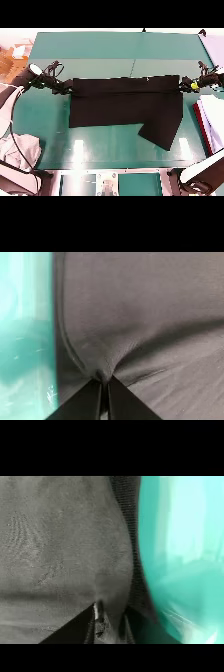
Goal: Fold the shirts.
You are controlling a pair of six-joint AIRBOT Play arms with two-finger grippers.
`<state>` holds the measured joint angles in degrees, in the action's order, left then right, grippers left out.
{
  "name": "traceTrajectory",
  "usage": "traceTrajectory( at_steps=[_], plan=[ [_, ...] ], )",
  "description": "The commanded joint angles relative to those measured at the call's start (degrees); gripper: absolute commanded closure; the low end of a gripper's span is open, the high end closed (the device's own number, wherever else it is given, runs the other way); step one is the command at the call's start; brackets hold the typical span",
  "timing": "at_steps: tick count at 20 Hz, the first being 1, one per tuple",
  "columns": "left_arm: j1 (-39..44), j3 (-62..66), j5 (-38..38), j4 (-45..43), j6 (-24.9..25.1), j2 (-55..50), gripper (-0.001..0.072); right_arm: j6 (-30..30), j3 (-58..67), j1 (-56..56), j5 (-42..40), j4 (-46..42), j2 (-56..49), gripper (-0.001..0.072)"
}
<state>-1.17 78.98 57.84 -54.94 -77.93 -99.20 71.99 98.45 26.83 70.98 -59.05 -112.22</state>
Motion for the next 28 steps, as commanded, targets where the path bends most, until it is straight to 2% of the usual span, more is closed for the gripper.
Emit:
traceTrajectory(
  at_steps=[1,2,5,7,9,11,13,15,16,20,24,26,28],
  plan=[
    [0.6,0.4,2.4,0.4,-0.3,0.1,0.0274,1.7,0.2,0.0,2.4,0.0,0.9,0.0476],
    [0.6,1.1,5.5,-0.3,-1.7,0.1,0.0211,2.6,0.2,0.6,3.7,0.0,1.7,0.0476],
    [0.6,3.3,16.1,-5.5,-5.8,0.7,0.0211,5.3,0.0,3.2,8.9,-0.2,4.9,0.0476],
    [0.6,2.6,22.2,-9.6,-6.5,2.3,0.0211,5.6,-2.6,5.7,12.0,-0.1,7.9,0.0478],
    [0.6,-1.4,25.0,-13.9,-6.5,5.7,0.0211,5.4,-9.7,8.3,11.7,-0.1,13.1,0.0478],
    [0.6,-8.6,23.6,-16.6,-6.5,11.5,0.0212,4.0,-18.8,11.4,9.5,-0.1,19.4,0.0479],
    [0.6,-17.5,21.1,-16.6,-7.4,18.8,0.0211,3.0,-28.0,14.8,6.6,-0.1,26.0,0.0479],
    [0.6,-26.8,17.2,-14.2,-10.3,26.9,0.0211,2.8,-36.6,18.1,2.6,0.0,32.3,0.0478],
    [0.6,-31.2,14.5,-11.5,-12.2,31.1,0.0211,2.9,-40.4,19.3,0.2,0.3,34.9,0.0479],
    [0.8,-46.2,-0.5,1.7,-14.2,43.5,0.021,3.0,-51.6,21.4,-8.5,6.2,41.2,0.0478],
    [2.7,-58.3,-13.9,17.4,-14.0,44.7,0.021,2.3,-56.5,20.6,-12.7,13.0,41.3,0.0479],
    [8.1,-61.2,-21.0,19.0,-14.9,44.7,0.021,1.7,-56.9,19.4,-14.3,13.3,41.3,0.0479],
    [12.2,-61.9,-29.5,19.0,-18.7,44.7,0.0211,0.8,-56.9,18.3,-15.1,14.7,41.3,0.0479]
  ],
)
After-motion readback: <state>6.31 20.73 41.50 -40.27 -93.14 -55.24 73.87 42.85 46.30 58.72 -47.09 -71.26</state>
